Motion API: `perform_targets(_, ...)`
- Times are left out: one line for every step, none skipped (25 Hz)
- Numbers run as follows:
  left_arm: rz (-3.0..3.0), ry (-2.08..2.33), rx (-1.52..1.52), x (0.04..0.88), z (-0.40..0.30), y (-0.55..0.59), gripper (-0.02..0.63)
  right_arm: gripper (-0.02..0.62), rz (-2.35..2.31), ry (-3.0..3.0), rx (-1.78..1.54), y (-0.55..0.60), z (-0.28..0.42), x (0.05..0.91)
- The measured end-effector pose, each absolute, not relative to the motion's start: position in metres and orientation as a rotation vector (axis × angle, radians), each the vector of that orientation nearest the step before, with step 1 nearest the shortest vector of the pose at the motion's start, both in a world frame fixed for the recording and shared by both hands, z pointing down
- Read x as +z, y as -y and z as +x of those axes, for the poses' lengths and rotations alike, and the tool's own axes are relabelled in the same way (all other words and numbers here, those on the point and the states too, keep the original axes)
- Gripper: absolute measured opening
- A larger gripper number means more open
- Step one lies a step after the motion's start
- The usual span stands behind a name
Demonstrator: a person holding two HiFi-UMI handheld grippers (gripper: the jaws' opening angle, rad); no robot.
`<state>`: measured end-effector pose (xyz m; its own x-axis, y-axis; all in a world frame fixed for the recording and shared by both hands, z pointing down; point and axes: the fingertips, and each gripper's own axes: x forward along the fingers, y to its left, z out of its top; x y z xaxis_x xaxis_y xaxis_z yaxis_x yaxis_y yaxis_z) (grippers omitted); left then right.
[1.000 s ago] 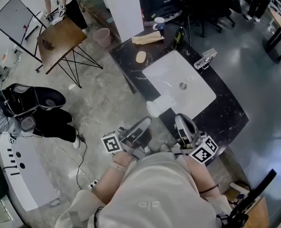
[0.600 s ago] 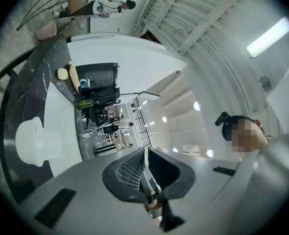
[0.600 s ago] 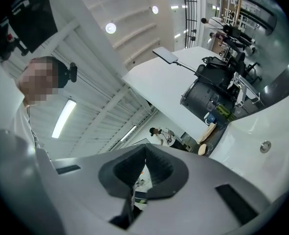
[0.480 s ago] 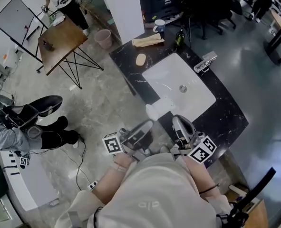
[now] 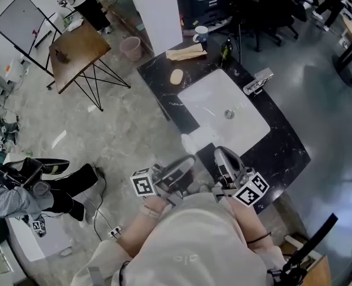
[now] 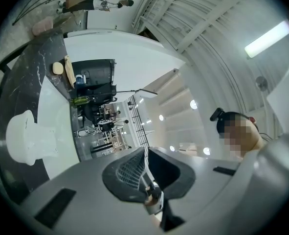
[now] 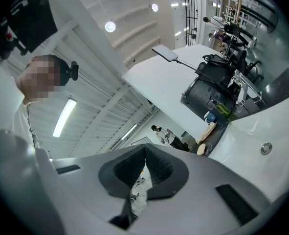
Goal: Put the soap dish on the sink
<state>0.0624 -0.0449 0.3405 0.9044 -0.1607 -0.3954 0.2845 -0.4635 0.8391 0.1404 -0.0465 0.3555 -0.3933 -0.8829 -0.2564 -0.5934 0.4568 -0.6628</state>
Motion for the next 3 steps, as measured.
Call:
perform_targets(1.989,-0.084,-0.516,0.3413,0.0626,0.0459,0.028,0.023,-1.229,-2.124,-0.635,0.0466,0.1406,0.3557)
perform_targets(1.990,-0.077,-0.516,0.3419,0.0628,0.0472,0.028,0.023,-1.231,-2.127,-0.630,0.0469,0.1411,0.3558)
perform_targets(1.991,-0.070,-0.516,0.3426,0.0629,0.0485,0.028,0.023,-1.233,-2.130,-0.624,0.0471,0.1415,0.3558)
